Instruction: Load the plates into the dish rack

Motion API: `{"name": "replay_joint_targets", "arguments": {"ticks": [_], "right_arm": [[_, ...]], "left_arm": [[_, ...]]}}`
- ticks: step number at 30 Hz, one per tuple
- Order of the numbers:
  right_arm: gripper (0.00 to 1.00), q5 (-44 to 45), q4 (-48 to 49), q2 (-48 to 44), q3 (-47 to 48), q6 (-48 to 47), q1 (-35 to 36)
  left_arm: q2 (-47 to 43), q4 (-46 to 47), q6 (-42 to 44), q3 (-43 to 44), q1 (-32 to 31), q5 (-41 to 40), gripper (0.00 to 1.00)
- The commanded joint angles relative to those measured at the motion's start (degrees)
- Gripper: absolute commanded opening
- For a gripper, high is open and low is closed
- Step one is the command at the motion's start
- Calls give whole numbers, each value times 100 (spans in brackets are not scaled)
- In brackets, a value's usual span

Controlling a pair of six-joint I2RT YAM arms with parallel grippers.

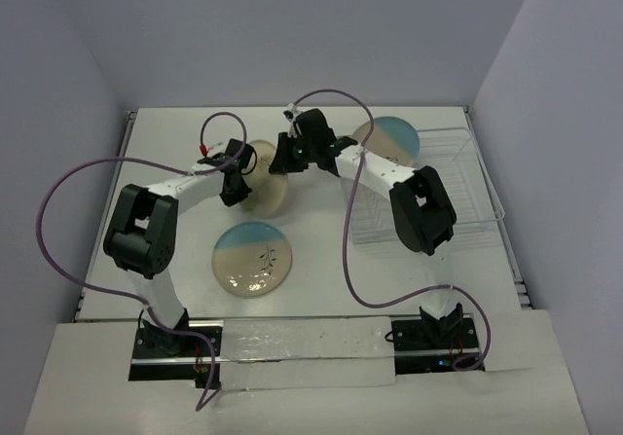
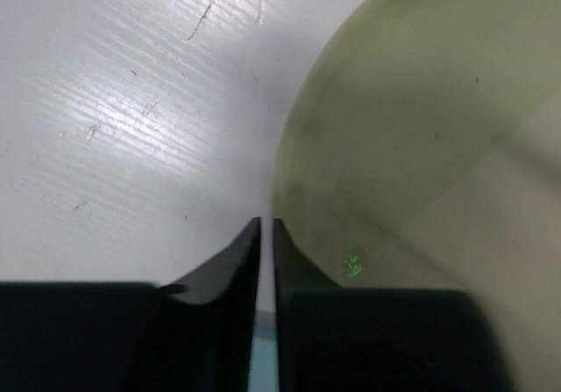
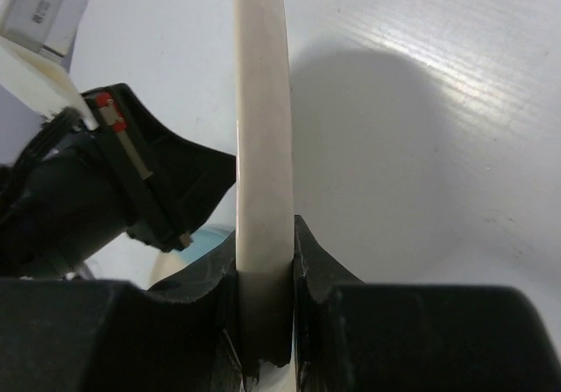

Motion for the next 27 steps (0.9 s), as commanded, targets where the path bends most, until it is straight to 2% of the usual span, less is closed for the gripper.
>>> {"name": "replay_joint_targets", "arguments": {"ticks": [1, 2, 3, 7, 9, 12, 15, 17, 22, 27], "right_arm": [[0, 292, 231, -1015, 545, -930, -7], [0, 173, 217, -1202, 619, -1163, -99], [0, 107, 214, -1349, 677, -1299, -126], [0, 82, 197, -2141, 823, -1974, -428], [0, 86, 172, -2526, 827, -2366, -635], [0, 69, -33, -3133, 609, -3402, -820], [0, 416, -290, -4022, 148, -4491, -871], [0, 288, -814, -4258, 100, -5095, -1081], [0, 307, -2027, -4597, 323, -6366, -1475], [0, 683, -2897, -4393, 304, -7259, -1541]], "left_arm": [[-811, -174, 128, 583, -52, -34, 32], [-1004, -175, 194, 709, -52, -94, 49], [-1059, -169, 213, 745, -52, -111, 54], [-1880, -27, 301, 673, -52, -310, 91], [-2068, 15, 357, 634, -44, -414, 99], [-2317, 28, 478, 622, -26, -561, 99], [-2369, 209, 570, 497, -1, -664, 99], [-2330, 367, 628, 414, 23, -565, 99], [-2136, 735, 898, 391, 53, -515, 99], [-1868, 599, 969, 658, 62, -849, 99]]}}
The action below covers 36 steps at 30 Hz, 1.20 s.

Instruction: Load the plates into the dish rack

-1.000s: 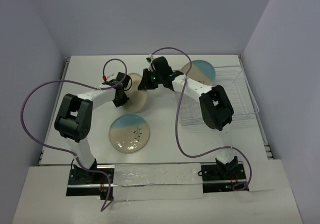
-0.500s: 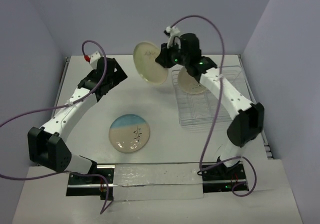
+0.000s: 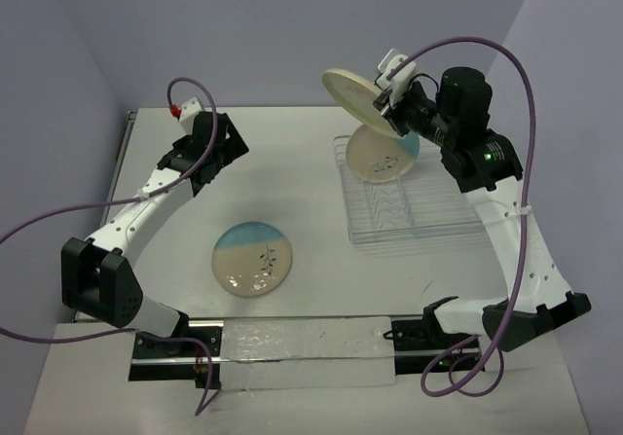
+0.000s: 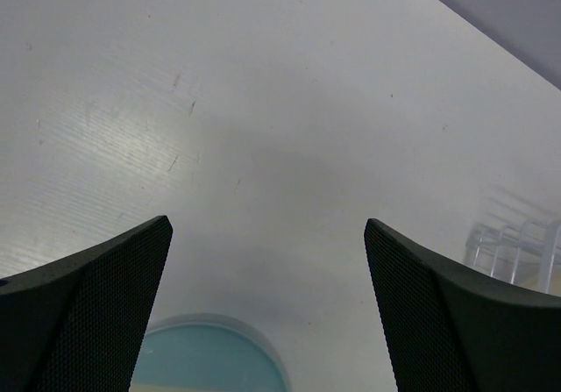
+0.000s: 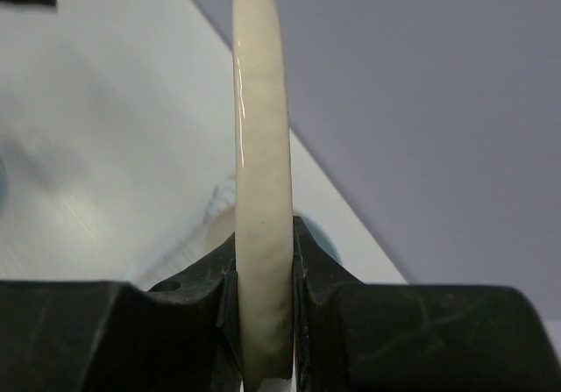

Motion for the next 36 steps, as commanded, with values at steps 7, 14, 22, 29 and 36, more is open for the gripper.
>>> {"name": "replay_joint_targets", "arguments": {"ticks": [7, 14, 22, 29, 36], "right_arm": [[0, 971, -1299, 477, 284, -2291, -188], [0, 1160, -2569, 638, 114, -4688, -301], [0, 1490, -3104, 1685, 1074, -5026, -466], [0, 1444, -3038, 2026, 1392, -5116, -475], [0, 1547, -2865, 2180, 1238, -5156, -466]], "left_arm": [[537, 321, 470, 442, 177, -555, 99], [810, 337, 526, 565, 290, -467, 99], [883, 383, 565, 548, 306, -489, 99], [993, 471, 584, 579, 331, -360, 99], [1078, 409, 569, 626, 345, -381, 99]]}}
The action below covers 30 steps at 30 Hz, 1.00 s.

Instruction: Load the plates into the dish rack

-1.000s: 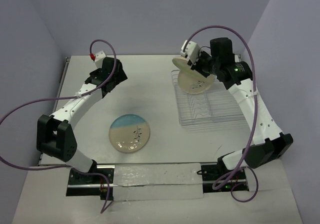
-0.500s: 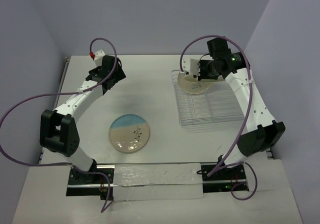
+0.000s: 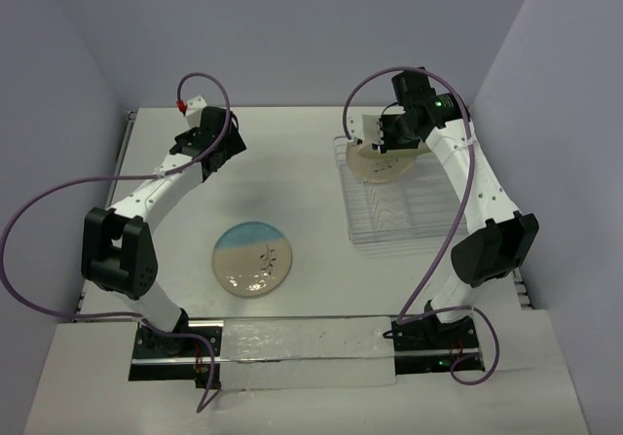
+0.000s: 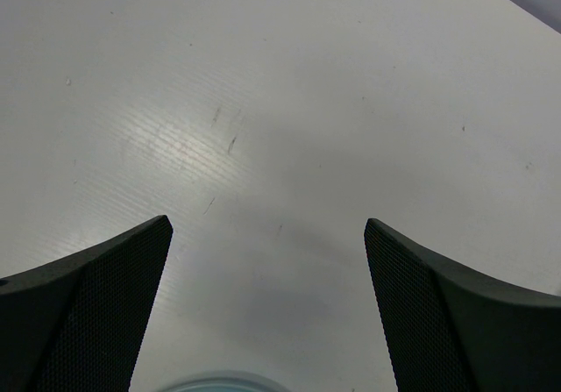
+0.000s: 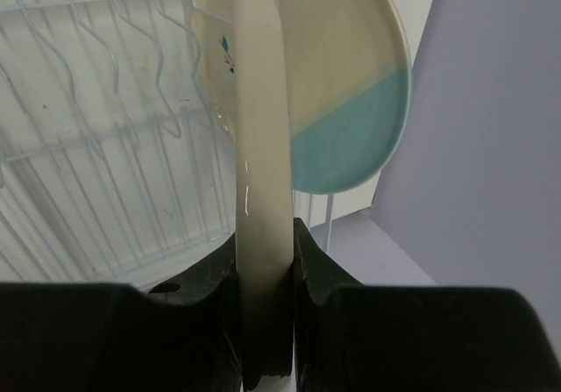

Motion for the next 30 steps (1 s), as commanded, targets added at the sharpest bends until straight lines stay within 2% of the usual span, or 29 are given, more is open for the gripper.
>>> {"name": "replay_joint_targets", "arguments": {"ticks": [1, 13, 30], "right_arm": [[0, 173, 494, -32, 289, -284, -27], [0, -162, 306, 33, 64, -319, 60], [0, -35, 374, 372, -187, -306, 200]], "left_arm": [[27, 150, 83, 242, 45, -25, 99], [65, 181, 98, 228, 54, 23, 99], [192, 168, 120, 232, 116, 45, 99]]}}
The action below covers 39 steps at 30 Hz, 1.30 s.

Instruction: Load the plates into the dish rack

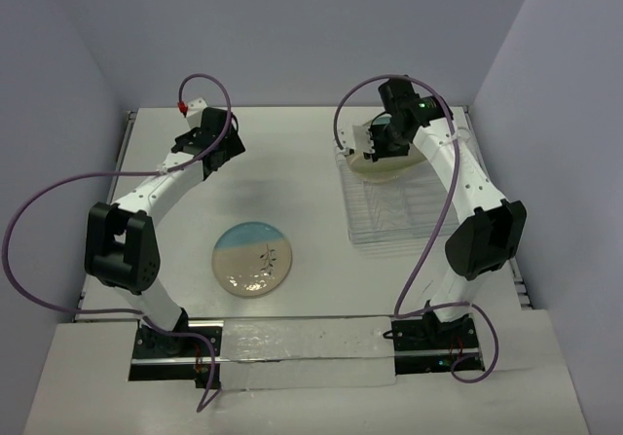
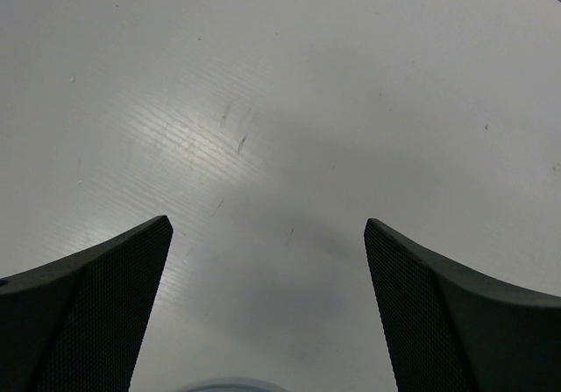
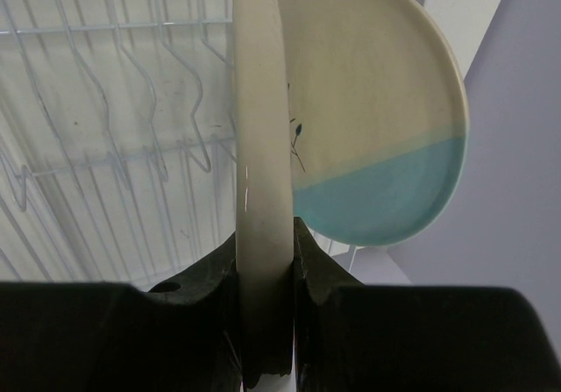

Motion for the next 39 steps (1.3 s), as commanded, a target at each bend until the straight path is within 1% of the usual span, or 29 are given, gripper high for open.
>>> {"name": "replay_joint_targets", "arguments": {"ticks": [1, 12, 20, 28, 29, 35, 37, 39], "right_arm": [[0, 122, 428, 77, 40, -175, 32], [0, 104, 708, 383, -4, -114, 15], [5, -84, 806, 619, 11, -146, -9], [16, -160, 896, 824, 177, -146, -56], [19, -160, 923, 835, 220, -130, -57], [22, -208, 1042, 982, 399, -40, -65], [33, -207, 1078, 1049, 421, -16, -70], [38, -211, 1110, 1091, 418, 5, -65]], "left_arm": [[3, 169, 56, 195, 39, 25, 99], [21, 151, 56, 169, 39, 25, 99], [115, 90, 62, 236, 39, 46, 99], [121, 127, 84, 231, 39, 135, 99], [148, 141, 91, 242, 39, 175, 99], [309, 85, 70, 344, 39, 174, 99], [382, 107, 51, 348, 48, 271, 99], [423, 103, 47, 369, 48, 361, 99]]}}
